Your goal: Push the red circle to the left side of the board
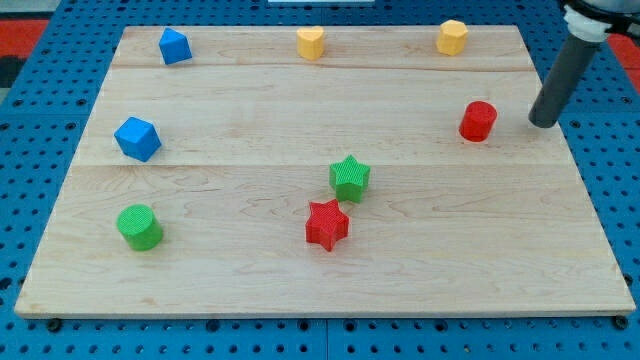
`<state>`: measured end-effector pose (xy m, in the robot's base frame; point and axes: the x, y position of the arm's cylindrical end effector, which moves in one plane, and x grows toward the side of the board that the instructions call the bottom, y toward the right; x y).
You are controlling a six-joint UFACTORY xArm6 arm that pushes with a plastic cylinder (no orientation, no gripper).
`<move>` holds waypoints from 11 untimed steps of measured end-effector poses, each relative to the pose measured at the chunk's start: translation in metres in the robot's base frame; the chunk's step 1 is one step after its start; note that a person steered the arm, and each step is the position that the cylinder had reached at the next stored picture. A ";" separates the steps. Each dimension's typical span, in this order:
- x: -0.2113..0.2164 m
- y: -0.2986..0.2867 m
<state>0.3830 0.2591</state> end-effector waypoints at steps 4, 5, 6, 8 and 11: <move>0.003 -0.108; 0.003 -0.141; -0.004 -0.173; -0.025 -0.233; -0.041 -0.284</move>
